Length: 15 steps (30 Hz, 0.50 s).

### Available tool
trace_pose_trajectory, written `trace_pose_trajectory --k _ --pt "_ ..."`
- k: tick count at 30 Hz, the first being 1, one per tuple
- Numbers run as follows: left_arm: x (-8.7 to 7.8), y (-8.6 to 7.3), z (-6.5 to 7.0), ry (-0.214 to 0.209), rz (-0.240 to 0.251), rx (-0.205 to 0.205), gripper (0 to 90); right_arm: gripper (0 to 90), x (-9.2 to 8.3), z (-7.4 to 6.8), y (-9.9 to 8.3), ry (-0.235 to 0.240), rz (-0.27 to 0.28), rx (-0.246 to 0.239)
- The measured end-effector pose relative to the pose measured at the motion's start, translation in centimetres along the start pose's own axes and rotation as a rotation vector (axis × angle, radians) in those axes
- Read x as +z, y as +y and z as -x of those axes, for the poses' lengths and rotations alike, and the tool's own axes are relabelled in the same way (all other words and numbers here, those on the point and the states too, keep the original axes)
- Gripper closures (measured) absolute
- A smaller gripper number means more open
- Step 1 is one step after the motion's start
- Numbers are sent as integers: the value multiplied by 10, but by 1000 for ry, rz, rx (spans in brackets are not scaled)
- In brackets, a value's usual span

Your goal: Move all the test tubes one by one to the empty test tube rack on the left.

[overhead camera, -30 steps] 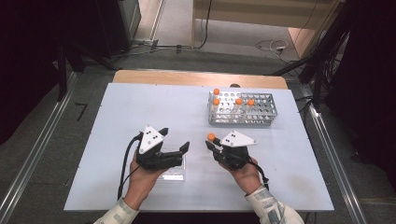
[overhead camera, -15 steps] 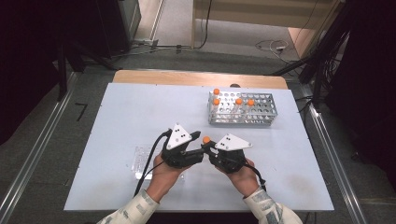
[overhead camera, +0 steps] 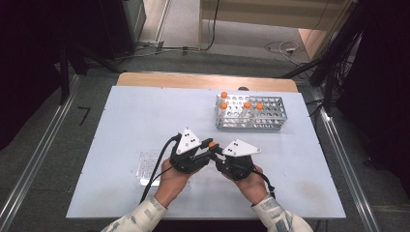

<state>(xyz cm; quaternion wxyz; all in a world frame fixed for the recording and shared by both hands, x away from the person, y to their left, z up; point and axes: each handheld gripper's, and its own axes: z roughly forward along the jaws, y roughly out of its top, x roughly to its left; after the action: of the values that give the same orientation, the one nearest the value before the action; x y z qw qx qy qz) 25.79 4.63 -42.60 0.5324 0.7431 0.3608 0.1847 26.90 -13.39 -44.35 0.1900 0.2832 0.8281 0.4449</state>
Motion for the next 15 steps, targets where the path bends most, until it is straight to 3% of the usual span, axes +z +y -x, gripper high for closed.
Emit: trace_pose_trajectory --k 5,9,15 --pt "-6 5 -5 -10 10 -18 700 384 2 5 0 22 -16 30" --pt "-16 10 -8 -16 33 -35 700 313 0 11 -1 36 -21 78" --pt "-35 16 -17 -20 71 -65 700 265 -3 14 -1 28 -16 96"
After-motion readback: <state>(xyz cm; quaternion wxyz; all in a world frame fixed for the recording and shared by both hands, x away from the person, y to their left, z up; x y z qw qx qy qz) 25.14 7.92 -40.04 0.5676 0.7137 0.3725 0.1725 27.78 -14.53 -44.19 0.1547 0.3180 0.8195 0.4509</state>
